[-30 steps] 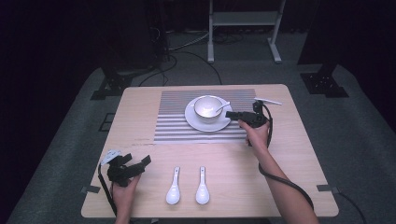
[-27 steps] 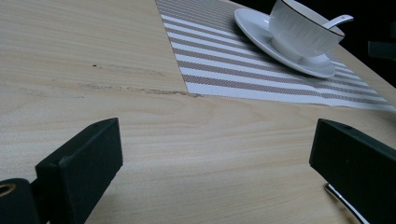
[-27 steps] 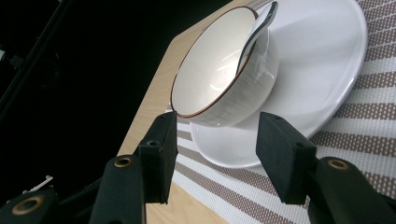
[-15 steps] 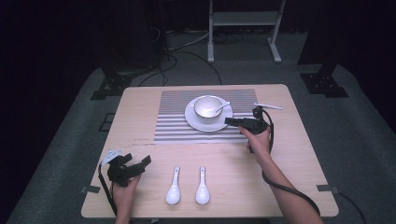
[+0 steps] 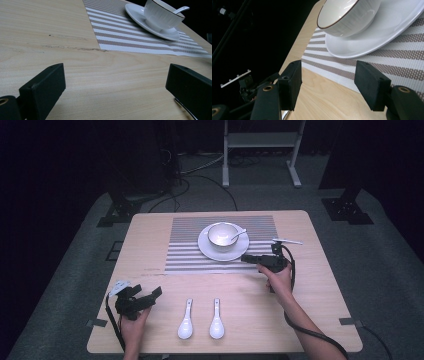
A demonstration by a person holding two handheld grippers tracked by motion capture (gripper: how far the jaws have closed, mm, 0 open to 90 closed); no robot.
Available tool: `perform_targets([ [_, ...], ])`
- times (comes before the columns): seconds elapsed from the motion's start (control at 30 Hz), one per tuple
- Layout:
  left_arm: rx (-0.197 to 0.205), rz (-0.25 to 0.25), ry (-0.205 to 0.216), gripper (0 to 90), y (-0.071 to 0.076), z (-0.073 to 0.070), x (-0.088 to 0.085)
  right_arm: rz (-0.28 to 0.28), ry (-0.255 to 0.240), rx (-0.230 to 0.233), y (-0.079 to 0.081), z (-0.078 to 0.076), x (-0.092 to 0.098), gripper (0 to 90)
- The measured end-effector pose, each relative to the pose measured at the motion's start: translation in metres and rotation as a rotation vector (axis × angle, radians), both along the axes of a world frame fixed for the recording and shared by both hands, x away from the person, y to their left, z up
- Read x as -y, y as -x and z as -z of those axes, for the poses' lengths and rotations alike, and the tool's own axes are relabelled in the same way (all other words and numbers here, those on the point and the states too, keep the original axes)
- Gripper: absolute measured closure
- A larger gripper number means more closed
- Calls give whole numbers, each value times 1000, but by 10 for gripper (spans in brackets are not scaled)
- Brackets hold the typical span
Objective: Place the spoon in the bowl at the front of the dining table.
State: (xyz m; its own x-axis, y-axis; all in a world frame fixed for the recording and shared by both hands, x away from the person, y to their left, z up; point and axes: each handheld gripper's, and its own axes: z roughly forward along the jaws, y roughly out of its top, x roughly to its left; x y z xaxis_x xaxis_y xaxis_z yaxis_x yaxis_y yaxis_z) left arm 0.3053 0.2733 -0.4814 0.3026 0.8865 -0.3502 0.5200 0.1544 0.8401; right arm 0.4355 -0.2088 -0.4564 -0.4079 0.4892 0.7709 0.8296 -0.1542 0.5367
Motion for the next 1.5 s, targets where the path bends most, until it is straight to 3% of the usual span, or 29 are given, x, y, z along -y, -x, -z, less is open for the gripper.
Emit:
perform_targets([
  [0.67,1,-3,2,12,0,0,0,-45,7,38,28,-4,5,371],
  [1.5,1,-2,-1,12,0,0,0,-105,4,23,62,5,4,362],
])
